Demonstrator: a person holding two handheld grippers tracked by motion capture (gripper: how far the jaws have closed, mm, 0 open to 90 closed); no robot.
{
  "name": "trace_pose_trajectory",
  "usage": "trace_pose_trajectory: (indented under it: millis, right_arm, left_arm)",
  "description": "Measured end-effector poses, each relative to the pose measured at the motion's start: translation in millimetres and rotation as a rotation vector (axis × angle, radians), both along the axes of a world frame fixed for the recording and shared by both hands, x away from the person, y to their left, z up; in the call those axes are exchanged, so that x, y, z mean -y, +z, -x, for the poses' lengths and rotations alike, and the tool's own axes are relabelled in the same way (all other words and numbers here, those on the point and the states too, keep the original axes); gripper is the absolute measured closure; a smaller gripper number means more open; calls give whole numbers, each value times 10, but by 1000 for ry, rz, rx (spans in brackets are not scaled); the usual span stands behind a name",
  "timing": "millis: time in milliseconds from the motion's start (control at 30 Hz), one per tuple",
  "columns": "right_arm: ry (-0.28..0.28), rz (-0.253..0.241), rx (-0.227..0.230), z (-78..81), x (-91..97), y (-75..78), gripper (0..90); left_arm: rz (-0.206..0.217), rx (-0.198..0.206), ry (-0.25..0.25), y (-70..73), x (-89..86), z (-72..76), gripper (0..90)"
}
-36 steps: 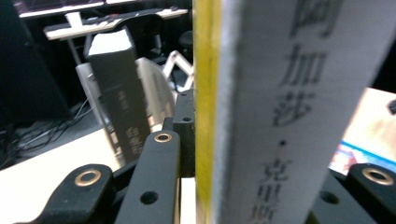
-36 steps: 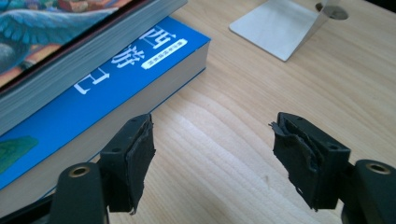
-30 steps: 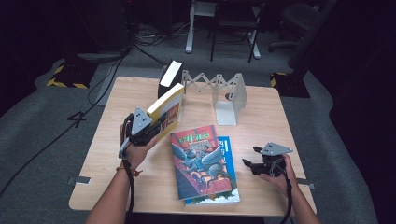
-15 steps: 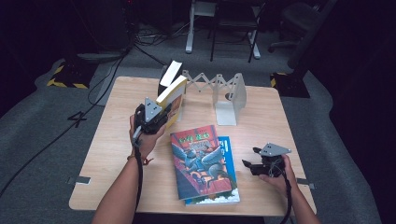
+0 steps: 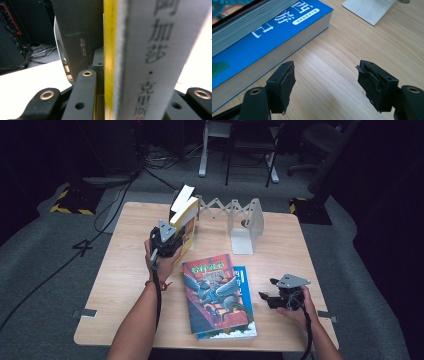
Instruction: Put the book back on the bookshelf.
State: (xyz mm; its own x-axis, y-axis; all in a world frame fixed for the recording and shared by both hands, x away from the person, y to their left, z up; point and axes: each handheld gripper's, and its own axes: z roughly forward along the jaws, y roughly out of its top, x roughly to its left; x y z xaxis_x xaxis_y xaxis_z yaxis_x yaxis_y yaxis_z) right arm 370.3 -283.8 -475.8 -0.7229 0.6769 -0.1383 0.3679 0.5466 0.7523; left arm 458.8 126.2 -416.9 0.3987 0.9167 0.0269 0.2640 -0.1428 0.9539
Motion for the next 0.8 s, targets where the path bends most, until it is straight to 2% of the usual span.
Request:
trace_pose_trajectory:
  millis: [200, 267, 533, 800]
  right_arm:
    - [4, 1, 1, 3, 2, 1, 300]
    - [5, 3, 2, 0, 3, -3, 300]
    - [14, 13, 0, 2, -15, -15, 301]
    - [18, 17, -8, 3, -28, -27, 301]
  left_arm:
    - [6, 8, 8, -44, 42, -34, 750]
    - [21, 9, 12, -63, 53, -36, 750]
    - [6, 10, 37, -131, 102, -32, 747]
    - [3, 9, 55, -129, 163, -54, 734]
